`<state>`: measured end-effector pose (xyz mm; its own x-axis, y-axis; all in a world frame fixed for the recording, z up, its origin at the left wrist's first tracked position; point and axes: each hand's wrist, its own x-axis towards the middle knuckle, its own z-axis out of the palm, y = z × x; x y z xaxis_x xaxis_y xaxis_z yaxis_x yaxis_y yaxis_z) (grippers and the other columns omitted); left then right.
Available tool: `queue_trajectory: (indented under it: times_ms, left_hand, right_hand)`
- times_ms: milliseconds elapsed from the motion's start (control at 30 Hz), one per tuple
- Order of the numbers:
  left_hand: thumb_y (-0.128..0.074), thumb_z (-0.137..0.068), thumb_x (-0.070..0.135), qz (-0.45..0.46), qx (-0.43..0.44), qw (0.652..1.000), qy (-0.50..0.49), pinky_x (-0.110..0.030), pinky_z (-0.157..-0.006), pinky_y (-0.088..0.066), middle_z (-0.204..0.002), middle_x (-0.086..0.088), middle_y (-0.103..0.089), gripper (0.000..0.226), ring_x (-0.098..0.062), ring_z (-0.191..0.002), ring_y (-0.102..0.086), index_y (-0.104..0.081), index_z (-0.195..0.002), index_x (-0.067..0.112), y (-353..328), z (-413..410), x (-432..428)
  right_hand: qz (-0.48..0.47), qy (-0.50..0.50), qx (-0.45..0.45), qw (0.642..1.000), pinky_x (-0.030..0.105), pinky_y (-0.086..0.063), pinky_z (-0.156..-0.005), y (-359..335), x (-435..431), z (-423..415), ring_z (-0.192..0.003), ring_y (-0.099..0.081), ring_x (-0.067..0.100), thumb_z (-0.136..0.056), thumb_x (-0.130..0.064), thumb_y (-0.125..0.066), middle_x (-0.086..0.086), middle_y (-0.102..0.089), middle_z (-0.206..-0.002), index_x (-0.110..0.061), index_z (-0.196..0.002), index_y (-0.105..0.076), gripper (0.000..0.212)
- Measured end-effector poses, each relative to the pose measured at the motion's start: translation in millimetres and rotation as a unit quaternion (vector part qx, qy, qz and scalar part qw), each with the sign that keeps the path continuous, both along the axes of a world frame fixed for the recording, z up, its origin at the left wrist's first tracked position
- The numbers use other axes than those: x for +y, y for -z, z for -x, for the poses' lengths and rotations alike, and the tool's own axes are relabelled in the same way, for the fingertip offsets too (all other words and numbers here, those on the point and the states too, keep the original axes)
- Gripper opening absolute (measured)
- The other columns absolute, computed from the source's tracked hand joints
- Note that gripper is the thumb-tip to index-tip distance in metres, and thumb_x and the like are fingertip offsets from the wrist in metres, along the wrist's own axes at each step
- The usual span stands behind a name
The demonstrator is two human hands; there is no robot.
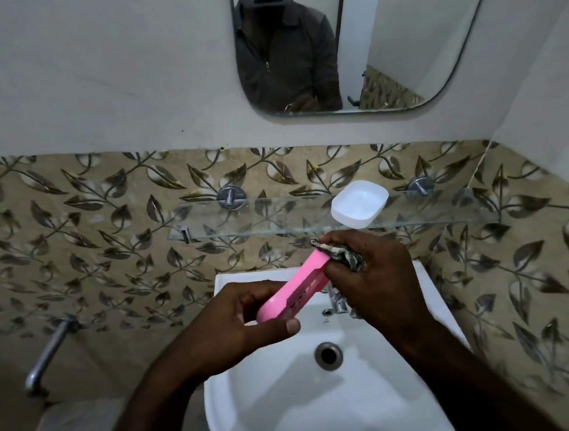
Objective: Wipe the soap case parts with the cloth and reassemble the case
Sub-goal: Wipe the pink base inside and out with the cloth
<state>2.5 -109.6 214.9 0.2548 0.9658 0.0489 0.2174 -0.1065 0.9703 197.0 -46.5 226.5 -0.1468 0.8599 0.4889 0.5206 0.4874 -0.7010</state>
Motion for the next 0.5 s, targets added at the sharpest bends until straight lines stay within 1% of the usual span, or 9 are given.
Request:
queue_trajectory:
  times_ms: [67,133,200,233,267,333,400,433,500]
  left_hand:
    - [-0.072,-0.074,0.045,0.009,-0.012,1.0,-0.016,-0.029,-0.076,-0.048,-0.1,0.001,-0.073,0.038,-0.013,-0.085,-0.062,-0.068,-0.112,0.04,0.2,-8.6,1.0]
    - [-0.065,-0.074,0.059,0.011,-0.022,0.999,-0.047,-0.04,-0.081,-0.051,-0.107,-0.008,-0.07,0.043,-0.02,-0.091,-0.064,-0.065,-0.114,0.043,1.2,-17.3,4.2]
    - [-0.062,-0.073,0.07,0.019,-0.04,0.998,-0.047,-0.052,-0.085,-0.051,-0.107,-0.023,-0.065,0.052,-0.032,-0.089,-0.065,-0.067,-0.109,0.033,4.0,-22.7,4.5]
    - [-0.061,-0.071,0.073,0.021,-0.053,0.997,-0.045,-0.057,-0.086,-0.052,-0.105,-0.025,-0.065,0.057,-0.04,-0.09,-0.065,-0.068,-0.106,0.028,6.3,-23.2,3.5]
    - [-0.061,-0.07,0.075,0.016,-0.068,0.996,-0.048,-0.061,-0.083,-0.052,-0.102,-0.022,-0.067,0.06,-0.044,-0.092,-0.065,-0.069,-0.104,0.025,7.9,-23.5,2.6]
    - [-0.059,-0.071,0.075,0.0,-0.084,0.994,-0.062,-0.059,-0.078,-0.055,-0.096,-0.017,-0.071,0.062,-0.041,-0.089,-0.068,-0.071,-0.102,0.023,9.7,-23.9,1.5]
    - [-0.059,-0.071,0.074,-0.008,-0.111,0.99,-0.082,-0.048,-0.073,-0.059,-0.091,-0.017,-0.074,0.064,-0.03,-0.081,-0.072,-0.072,-0.1,0.018,11.0,-24.9,2.2]
    - [-0.06,-0.07,0.073,-0.002,-0.138,0.986,-0.09,-0.046,-0.072,-0.059,-0.09,-0.019,-0.074,0.066,-0.029,-0.08,-0.072,-0.073,-0.099,0.014,12.0,-25.4,3.0]
    - [-0.066,-0.064,0.075,0.019,-0.204,0.973,-0.104,-0.05,-0.074,-0.059,-0.092,-0.023,-0.074,0.072,-0.037,-0.084,-0.072,-0.075,-0.098,0.012,14.1,-25.1,4.3]
  right_hand:
    - [-0.034,0.0,-0.025,0.999,0.035,-0.055,-0.077,-1.4,-0.8,0.3,-0.086,-0.068,0.008,-0.07,-0.023,-0.065,-0.011,-0.075,-0.092,-0.025,-0.101,-0.075,0.032]
    - [-0.078,-0.014,-0.049,0.996,0.035,-0.055,-0.077,-4.9,-5.5,4.3,-0.088,-0.068,0.011,-0.073,-0.029,-0.062,-0.007,-0.076,-0.094,-0.022,-0.101,-0.075,0.032]
    - [-0.1,-0.026,-0.048,0.994,0.033,-0.055,-0.076,-8.2,-8.6,6.6,-0.086,-0.068,0.01,-0.073,-0.03,-0.061,-0.008,-0.075,-0.093,-0.021,-0.1,-0.076,0.032]
    - [-0.092,-0.033,-0.032,0.995,0.031,-0.054,-0.075,-9.3,-8.4,6.8,-0.085,-0.068,0.007,-0.073,-0.028,-0.062,-0.009,-0.075,-0.091,-0.022,-0.099,-0.076,0.03]
    - [-0.073,-0.043,-0.008,0.996,0.028,-0.055,-0.075,-10.1,-7.5,6.3,-0.084,-0.068,0.004,-0.074,-0.024,-0.065,-0.012,-0.075,-0.089,-0.024,-0.099,-0.076,0.027]
    - [-0.008,-0.068,0.044,0.997,0.025,-0.056,-0.074,-10.7,-4.7,5.2,-0.081,-0.069,0.003,-0.075,-0.013,-0.072,-0.015,-0.075,-0.085,-0.029,-0.095,-0.076,0.027]
    - [0.049,-0.089,0.083,0.991,0.022,-0.055,-0.073,-10.7,-0.6,3.7,-0.078,-0.07,0.002,-0.076,-0.007,-0.073,-0.016,-0.075,-0.082,-0.031,-0.091,-0.075,0.029]
    - [0.07,-0.095,0.096,0.988,0.019,-0.054,-0.072,-10.7,1.8,2.8,-0.076,-0.07,0.001,-0.077,-0.006,-0.073,-0.015,-0.075,-0.081,-0.03,-0.09,-0.075,0.028]
    - [0.109,-0.098,0.115,0.983,0.017,-0.052,-0.07,-10.3,5.3,1.8,-0.074,-0.07,0.003,-0.08,-0.005,-0.071,-0.011,-0.075,-0.079,-0.026,-0.089,-0.075,0.024]
